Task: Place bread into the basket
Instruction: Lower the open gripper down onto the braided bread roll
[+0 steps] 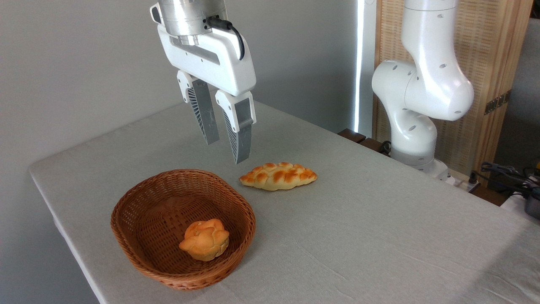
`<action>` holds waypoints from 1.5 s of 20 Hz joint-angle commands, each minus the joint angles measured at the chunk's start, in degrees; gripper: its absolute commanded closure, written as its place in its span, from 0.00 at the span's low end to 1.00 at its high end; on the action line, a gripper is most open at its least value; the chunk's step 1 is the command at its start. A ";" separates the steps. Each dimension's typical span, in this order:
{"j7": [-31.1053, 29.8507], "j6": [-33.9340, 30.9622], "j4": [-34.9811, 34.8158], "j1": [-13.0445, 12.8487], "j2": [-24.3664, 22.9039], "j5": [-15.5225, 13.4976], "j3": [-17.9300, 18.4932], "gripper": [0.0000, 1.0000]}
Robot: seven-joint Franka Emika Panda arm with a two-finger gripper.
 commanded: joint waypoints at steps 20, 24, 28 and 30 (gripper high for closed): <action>8.90 0.21 -20.16 -5.30 -12.17 -1.74 -0.66 0.00; 10.93 6.61 -31.31 -9.53 -17.00 -1.74 -0.66 0.00; 11.37 10.84 -37.92 -12.61 -17.27 -0.86 -0.83 0.00; 14.34 12.94 -40.56 -12.61 -17.27 -0.78 -1.44 0.00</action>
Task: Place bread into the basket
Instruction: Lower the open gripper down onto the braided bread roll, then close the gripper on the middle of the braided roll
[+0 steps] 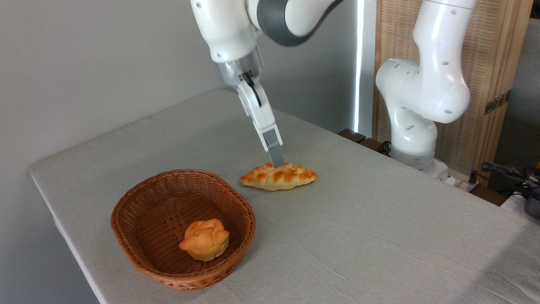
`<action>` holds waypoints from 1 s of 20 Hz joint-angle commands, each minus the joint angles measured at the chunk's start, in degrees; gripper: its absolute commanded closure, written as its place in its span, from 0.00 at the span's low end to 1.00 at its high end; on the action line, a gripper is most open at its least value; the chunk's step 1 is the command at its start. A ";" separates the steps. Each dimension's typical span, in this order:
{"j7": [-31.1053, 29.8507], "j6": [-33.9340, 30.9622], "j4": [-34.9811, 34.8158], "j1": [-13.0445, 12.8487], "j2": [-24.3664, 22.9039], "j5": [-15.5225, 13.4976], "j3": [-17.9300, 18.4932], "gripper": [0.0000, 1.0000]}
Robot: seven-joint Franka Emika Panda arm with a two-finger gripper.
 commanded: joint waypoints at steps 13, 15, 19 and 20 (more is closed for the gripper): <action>5.17 11.45 -10.81 -0.60 -0.82 0.07 -1.01 0.71; 5.17 11.45 -10.81 -0.60 -0.82 0.07 -1.01 0.81; 5.17 11.36 -10.81 -0.51 -0.56 0.07 -1.01 0.81; 5.17 11.36 -10.81 -0.60 -0.47 0.07 -1.01 0.81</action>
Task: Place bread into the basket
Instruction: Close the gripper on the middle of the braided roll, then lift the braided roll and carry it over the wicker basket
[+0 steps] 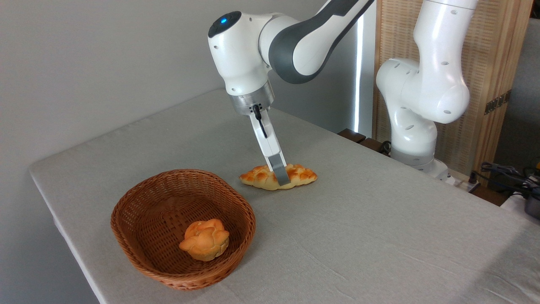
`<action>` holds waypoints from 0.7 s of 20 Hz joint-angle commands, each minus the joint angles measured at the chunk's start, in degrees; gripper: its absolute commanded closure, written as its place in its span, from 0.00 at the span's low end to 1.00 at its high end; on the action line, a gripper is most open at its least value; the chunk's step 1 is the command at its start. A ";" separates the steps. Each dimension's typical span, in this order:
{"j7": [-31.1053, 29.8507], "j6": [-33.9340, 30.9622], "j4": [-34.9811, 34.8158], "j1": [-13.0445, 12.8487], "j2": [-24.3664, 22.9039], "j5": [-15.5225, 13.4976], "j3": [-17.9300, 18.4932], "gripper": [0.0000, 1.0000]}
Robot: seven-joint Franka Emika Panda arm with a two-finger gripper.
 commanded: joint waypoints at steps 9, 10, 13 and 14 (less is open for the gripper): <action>-0.49 -9.93 9.55 0.13 -0.16 -1.24 0.14 0.79; -1.97 -10.21 12.02 0.30 0.54 -2.81 0.49 0.78; -10.93 -9.51 19.84 0.74 5.01 -7.48 2.07 0.77; -12.17 -8.81 22.13 0.74 6.77 -7.66 2.42 0.77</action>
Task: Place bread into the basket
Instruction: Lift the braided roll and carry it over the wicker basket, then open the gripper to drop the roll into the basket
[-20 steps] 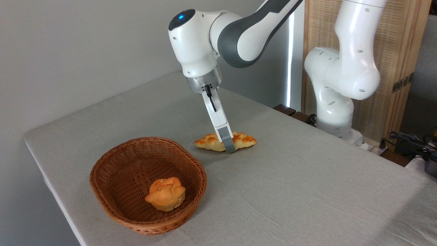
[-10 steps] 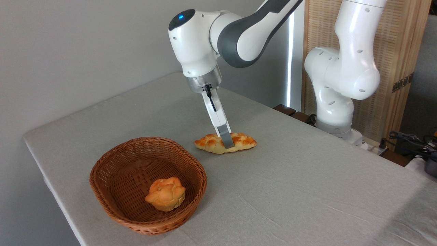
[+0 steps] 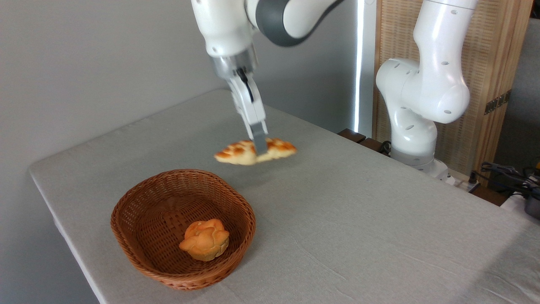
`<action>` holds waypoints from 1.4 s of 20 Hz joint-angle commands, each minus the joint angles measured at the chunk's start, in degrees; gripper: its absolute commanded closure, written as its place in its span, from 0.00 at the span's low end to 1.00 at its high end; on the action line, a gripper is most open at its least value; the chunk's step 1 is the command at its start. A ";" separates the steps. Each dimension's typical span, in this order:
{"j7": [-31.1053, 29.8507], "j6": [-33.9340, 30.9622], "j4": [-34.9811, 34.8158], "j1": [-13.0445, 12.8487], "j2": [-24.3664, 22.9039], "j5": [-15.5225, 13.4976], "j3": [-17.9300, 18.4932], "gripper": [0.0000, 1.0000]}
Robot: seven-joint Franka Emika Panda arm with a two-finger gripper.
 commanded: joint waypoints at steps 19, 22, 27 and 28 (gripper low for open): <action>-6.61 23.00 9.95 0.31 15.66 -7.20 4.36 0.00; -6.61 23.00 9.95 0.31 15.66 -7.20 4.36 0.00; -6.53 22.91 10.03 0.31 15.66 -7.20 4.36 0.00; -6.35 22.83 10.12 0.40 15.66 -7.20 4.36 0.00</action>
